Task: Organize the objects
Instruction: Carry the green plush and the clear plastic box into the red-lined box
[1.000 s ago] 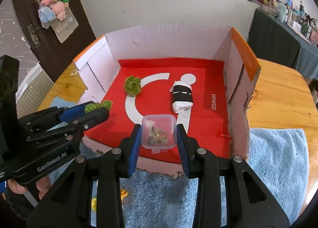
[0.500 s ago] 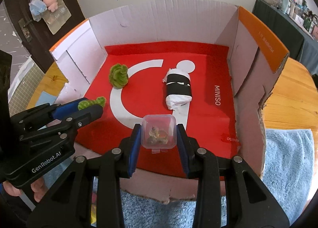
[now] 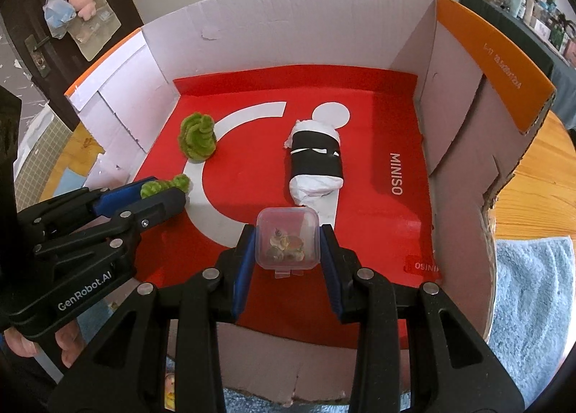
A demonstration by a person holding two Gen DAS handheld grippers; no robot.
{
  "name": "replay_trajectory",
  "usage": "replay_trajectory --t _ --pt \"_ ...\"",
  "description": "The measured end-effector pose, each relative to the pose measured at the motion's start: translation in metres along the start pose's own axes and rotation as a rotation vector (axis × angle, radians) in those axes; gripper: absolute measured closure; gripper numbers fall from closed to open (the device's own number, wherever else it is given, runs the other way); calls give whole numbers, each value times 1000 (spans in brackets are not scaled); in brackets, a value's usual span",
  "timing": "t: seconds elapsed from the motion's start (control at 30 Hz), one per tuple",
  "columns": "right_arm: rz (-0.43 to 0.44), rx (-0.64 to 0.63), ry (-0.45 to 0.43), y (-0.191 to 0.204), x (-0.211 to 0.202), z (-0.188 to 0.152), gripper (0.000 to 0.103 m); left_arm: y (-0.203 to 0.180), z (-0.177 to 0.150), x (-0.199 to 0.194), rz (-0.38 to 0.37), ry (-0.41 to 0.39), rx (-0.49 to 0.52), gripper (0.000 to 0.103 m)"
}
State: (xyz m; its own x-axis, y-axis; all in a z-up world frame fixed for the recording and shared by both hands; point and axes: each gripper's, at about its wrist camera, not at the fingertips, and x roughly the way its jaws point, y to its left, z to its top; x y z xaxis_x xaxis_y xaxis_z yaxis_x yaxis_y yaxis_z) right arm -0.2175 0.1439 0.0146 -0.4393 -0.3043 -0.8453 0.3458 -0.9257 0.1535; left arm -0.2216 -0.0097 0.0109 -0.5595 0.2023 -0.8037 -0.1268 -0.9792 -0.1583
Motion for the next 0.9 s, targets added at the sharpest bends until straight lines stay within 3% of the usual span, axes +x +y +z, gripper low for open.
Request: replay_trajectory --t 0.9 --pt "-19 28 -24 -7 10 17 70 4 13 11 36 -1 -12 73"
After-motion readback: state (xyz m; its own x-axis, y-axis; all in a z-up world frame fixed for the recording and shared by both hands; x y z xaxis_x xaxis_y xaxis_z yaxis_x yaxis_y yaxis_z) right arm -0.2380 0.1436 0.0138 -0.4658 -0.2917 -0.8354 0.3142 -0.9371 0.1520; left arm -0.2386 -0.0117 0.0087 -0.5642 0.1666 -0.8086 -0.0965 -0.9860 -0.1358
